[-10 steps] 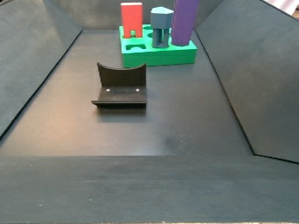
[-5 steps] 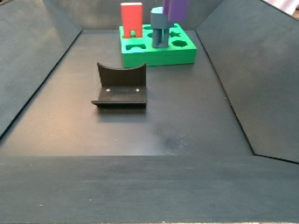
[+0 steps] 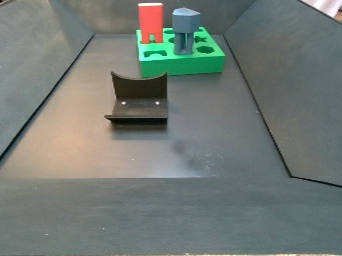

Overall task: Pick up the arch object. Move up. Place the arch object on the fixture. Regrasp the arch object. Rotate the arch object. Move to above the board. Insert the arch object.
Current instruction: Move to above the board, then insert the arch object.

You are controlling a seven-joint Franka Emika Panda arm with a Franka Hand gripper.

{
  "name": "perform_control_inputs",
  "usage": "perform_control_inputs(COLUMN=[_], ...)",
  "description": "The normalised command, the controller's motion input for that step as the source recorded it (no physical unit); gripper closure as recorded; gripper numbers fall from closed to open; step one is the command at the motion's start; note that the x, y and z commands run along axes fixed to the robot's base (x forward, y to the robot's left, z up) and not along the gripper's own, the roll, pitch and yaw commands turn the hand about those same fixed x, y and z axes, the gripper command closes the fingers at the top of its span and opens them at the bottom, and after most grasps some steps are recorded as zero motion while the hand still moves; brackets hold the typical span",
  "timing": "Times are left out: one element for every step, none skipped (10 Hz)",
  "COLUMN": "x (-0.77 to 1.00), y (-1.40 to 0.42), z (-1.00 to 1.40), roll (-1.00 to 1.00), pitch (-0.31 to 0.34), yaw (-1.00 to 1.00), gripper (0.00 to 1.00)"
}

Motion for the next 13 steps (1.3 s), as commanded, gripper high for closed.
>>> perform_control_inputs(x=[0.22, 0.20, 0.16, 0.11, 0.08, 0.06, 0.06, 0.07, 0.07, 0.08, 0.08, 0.07, 1.00], y=[-1.00, -0.75, -0.48, -0.22, -0.11, -0.06, -0.05, -0.04, -0.04, -0.03, -0.03, -0.03, -0.08], z=[0.27, 0.20, 0.13, 0.06, 0.04, 0.03, 0.02, 0.02, 0.03, 0.03, 0.02, 0.02, -0.10], roll=[0.02, 0.02, 0.02, 0.03, 0.04, 0.05, 0.05, 0.07, 0.08, 0.08, 0.08, 0.08, 0.15], pitch=[0.133, 0.142, 0.151, 0.161, 0.167, 0.178, 0.194, 0.227, 0.251, 0.227, 0.203, 0.153, 0.063], yaw=[1.00, 1.00, 1.00, 1.00, 1.00, 1.00, 1.00, 1.00, 1.00, 0.70, 0.54, 0.29, 0.15], gripper=[1.00, 1.00, 1.00, 1.00, 1.00, 1.00, 1.00, 1.00, 1.00, 1.00, 1.00, 1.00, 1.00])
